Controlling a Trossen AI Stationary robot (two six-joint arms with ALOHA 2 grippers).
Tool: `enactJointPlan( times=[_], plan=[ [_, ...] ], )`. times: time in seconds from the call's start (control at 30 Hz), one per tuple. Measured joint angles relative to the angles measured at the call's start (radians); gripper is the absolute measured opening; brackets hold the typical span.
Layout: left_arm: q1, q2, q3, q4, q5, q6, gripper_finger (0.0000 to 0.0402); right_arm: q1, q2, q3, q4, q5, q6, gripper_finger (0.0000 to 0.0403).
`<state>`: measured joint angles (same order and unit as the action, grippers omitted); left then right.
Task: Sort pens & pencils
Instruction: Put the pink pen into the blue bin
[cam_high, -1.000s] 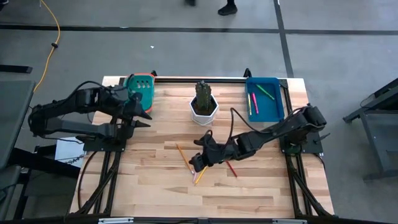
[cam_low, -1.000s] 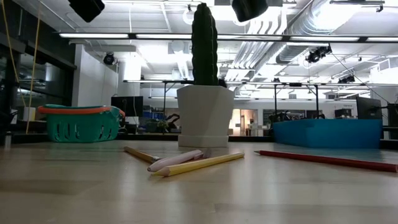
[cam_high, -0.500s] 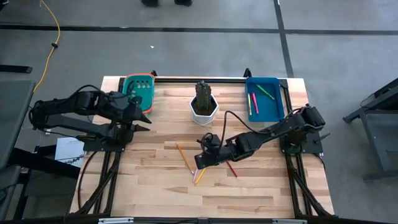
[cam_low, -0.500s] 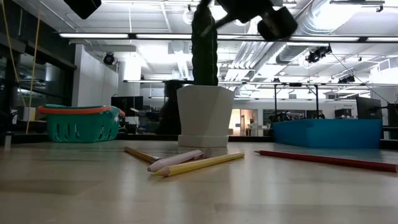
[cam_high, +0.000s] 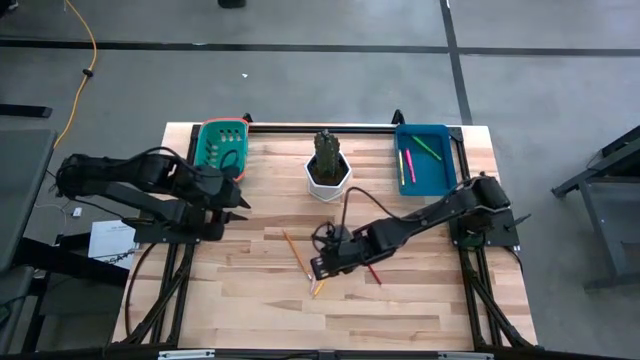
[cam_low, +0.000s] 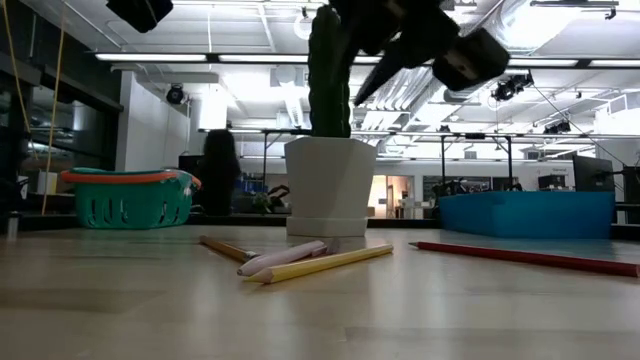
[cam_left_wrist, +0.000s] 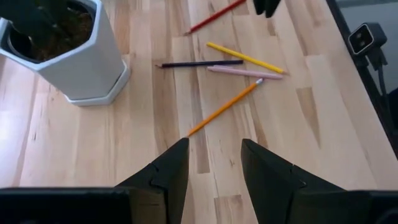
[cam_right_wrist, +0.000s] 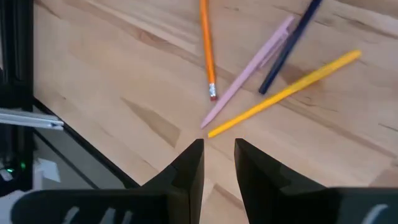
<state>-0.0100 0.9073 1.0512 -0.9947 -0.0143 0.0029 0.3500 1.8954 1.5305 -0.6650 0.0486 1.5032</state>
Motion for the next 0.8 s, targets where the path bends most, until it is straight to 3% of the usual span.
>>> enactJointPlan(
  times=[0.13,0.37,0.57,0.8],
  plan=[
    [0.003,0.008,0.0,0.001,-0.002,0.011,0.0133,-0.007,0.095,0.17,-0.137,-0.007,-0.075,0.0078],
    [0.003,0.007,0.0,0.004,-0.005,0.015,0.0133,-0.024,0.317,0.564,-0.541,-0.016,-0.117,0.0078],
    [0.003,0.007,0.0,0.001,0.0,0.016,0.0133,-0.036,0.491,0.827,-0.643,-0.048,-0.092,0.0078],
    [0.003,0.005,0.0,-0.005,0.002,0.018,0.0133,-0.06,0.505,0.724,-0.58,-0.079,0.041,0.0078]
  ],
)
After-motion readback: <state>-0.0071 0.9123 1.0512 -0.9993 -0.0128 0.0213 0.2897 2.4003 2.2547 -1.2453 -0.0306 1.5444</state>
